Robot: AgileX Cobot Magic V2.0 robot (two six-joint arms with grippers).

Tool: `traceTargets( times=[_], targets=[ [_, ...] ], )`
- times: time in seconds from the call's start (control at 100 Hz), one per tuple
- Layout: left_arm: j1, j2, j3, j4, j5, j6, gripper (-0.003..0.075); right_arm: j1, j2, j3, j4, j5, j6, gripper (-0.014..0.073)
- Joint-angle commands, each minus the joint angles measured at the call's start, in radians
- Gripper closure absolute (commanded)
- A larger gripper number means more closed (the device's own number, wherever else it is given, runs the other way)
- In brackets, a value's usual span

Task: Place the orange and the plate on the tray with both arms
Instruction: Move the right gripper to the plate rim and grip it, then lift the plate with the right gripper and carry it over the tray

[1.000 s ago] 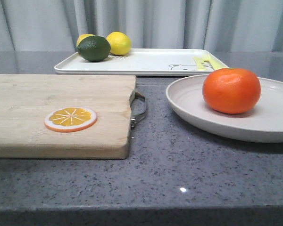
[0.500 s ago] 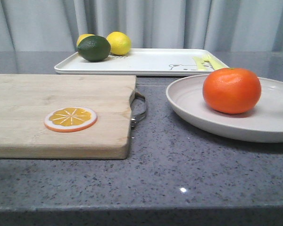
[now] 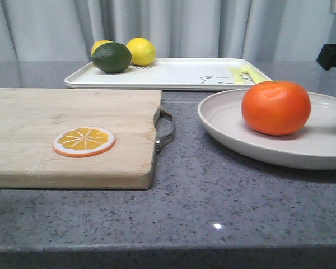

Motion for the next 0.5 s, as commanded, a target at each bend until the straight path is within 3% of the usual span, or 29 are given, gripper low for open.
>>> traceTargets(
  times=[0.0, 0.2, 0.49],
  targets=[
    [-0.007, 0.0, -0.03, -0.008, -0.08, 0.002, 0.0741, 0.0, -0.028, -0.03, -0.008, -0.019, -0.011, 0.0536],
    [-0.007, 0.0, -0.03, -0.008, -0.08, 0.002, 0.0741, -0.001, -0.028, -0.03, -0.005, -0.021, -0.006, 0.0653],
    [-0.007, 0.0, -0.03, -0.008, -0.08, 0.002, 0.0741, -0.005, -0.036, -0.03, 0.049, -0.032, 0.017, 0.066]
  ],
)
